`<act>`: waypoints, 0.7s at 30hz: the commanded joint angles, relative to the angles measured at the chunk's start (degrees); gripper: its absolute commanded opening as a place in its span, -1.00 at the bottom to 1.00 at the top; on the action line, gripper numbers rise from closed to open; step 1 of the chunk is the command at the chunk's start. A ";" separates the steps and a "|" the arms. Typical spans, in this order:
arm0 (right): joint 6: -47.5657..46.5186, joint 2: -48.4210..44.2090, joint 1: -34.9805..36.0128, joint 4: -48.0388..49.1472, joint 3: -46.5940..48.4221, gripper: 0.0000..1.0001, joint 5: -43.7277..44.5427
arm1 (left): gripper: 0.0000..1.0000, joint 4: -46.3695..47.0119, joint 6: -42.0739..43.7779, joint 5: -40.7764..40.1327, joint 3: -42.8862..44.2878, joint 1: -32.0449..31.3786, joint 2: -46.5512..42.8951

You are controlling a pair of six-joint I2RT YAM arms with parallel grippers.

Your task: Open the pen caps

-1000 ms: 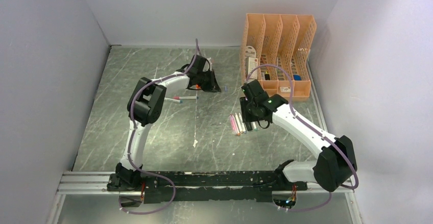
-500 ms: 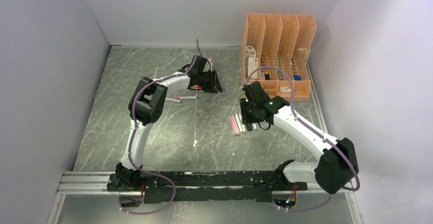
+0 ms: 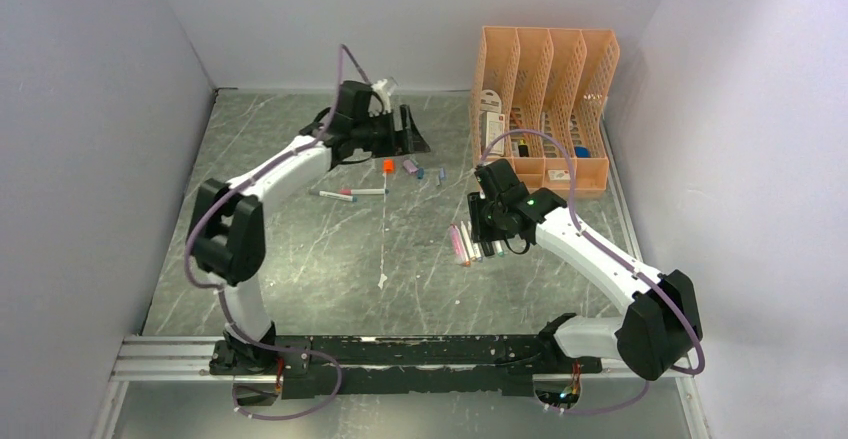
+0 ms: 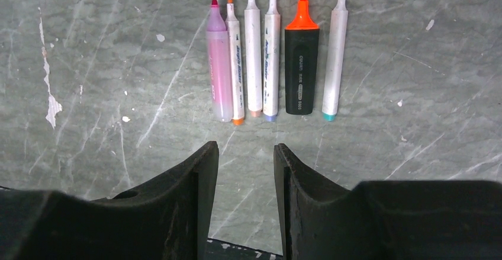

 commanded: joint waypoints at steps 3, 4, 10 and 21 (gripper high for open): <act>0.05 0.18 -0.27 1.25 0.14 -0.20 -1.12 | 0.84 -2.09 -3.35 -2.73 -11.51 6.42 -8.17; -0.02 0.15 -0.30 1.22 0.13 -0.20 -1.18 | 0.96 -2.68 -3.53 -3.89 -12.90 7.00 -9.03; -0.08 0.24 -0.22 1.35 0.10 -0.20 -2.06 | 0.98 -4.63 -7.17 -9.69 -16.69 9.51 -8.00; 0.22 -0.36 -0.18 1.45 -0.54 -0.20 -2.96 | 0.98 5.64 -12.58 -7.38 -18.08 11.88 0.62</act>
